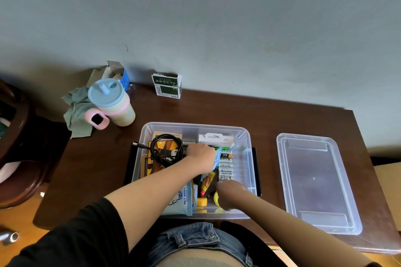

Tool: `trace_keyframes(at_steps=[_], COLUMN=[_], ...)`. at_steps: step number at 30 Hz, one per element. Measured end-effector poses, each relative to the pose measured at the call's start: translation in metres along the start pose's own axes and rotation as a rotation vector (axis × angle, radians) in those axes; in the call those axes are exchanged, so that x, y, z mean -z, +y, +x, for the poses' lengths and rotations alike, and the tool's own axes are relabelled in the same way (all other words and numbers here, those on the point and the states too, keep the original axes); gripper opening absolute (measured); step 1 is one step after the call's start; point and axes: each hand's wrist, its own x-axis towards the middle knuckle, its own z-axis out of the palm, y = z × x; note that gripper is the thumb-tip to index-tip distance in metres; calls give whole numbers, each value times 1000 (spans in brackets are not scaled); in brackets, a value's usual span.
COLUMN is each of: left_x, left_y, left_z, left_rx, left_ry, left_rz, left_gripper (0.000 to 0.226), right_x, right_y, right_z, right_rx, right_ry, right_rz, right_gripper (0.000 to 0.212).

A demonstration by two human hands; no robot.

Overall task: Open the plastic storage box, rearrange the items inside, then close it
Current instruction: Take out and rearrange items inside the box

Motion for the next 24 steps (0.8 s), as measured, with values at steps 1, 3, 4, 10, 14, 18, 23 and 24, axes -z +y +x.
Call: trace_keyframes(at_steps=[1, 3, 4, 10, 14, 18, 23, 24], left_x=[0, 1, 1, 1, 2, 1, 0, 0], left_y=[0, 0, 0, -1, -1, -1, -2, -2], left_z=[0, 0, -1, -2, -2, -2, -2, -2], left_rx=[-1, 0, 1, -32, -47, -59, -58, -59], left_ry=[-2, -6, -8, -21, -19, -15, 1, 1], left_rz=[0, 0, -2, -2, 8, 21, 31, 31], left_gripper=[12, 12, 12, 11, 11, 12, 17, 17], right_x=[-2, -4, -4, 0, -2, -6, -9, -10], right_y=[1, 2, 3, -1, -1, -2, -5, -6], right_z=[-2, -4, -5, -3, -3, -2, -1, -1], right_rx=[-6, -16, -20, -70, -57, -53, -61, -64], right_ry=[9, 16, 14, 15, 35, 46, 25, 15], right_rz=[23, 58, 65, 23, 22, 34, 49, 42], right_gripper=[30, 34, 37, 34, 49, 45, 38, 37])
